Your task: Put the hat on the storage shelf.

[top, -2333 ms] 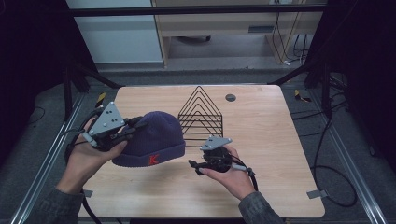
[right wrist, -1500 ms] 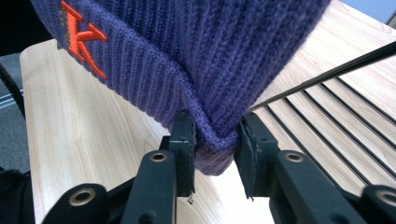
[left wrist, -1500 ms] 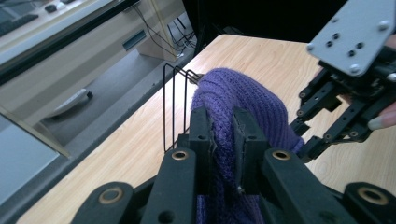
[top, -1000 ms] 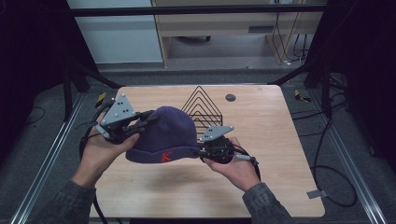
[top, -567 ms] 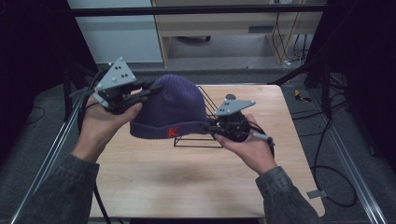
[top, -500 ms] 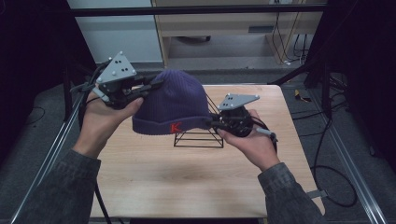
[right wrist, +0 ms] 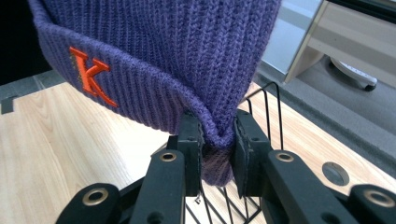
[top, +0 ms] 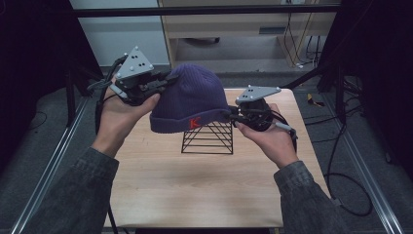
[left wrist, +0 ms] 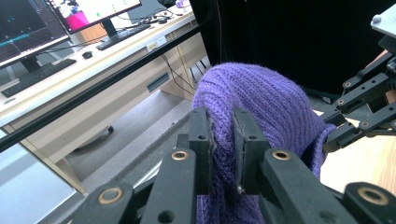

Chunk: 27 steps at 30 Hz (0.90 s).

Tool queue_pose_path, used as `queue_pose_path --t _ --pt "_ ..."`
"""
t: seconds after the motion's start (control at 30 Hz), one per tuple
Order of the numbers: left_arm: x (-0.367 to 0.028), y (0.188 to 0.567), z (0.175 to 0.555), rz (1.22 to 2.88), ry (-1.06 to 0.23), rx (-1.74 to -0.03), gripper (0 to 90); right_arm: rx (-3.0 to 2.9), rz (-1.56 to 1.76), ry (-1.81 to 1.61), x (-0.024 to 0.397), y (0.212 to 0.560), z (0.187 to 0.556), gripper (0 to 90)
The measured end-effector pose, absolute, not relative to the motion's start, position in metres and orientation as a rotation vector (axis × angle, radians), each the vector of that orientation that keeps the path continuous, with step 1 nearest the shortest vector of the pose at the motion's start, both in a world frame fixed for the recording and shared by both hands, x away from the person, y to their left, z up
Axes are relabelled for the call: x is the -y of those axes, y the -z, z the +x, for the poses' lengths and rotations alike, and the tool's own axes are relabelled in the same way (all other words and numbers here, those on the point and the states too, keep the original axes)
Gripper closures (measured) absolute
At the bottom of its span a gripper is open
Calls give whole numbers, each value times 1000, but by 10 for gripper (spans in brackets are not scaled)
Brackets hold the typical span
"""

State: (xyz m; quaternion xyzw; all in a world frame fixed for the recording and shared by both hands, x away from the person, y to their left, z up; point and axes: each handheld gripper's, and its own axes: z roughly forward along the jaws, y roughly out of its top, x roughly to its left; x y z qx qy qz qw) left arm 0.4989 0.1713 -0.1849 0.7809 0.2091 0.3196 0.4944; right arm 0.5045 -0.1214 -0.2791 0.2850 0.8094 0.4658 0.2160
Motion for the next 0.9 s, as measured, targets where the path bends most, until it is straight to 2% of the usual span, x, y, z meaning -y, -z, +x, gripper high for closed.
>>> queue_pose_path --t 0.23,0.5,0.9 --pt "-163 187 507 1874 -758 -512 797 -2231 821 -1289 126 287 511 752" --pt "-156 178 506 1851 -769 -500 797 -2181 833 -1307 134 277 507 752" --pt "-142 189 548 1826 -734 -534 797 -2131 919 -1265 139 282 540 752"
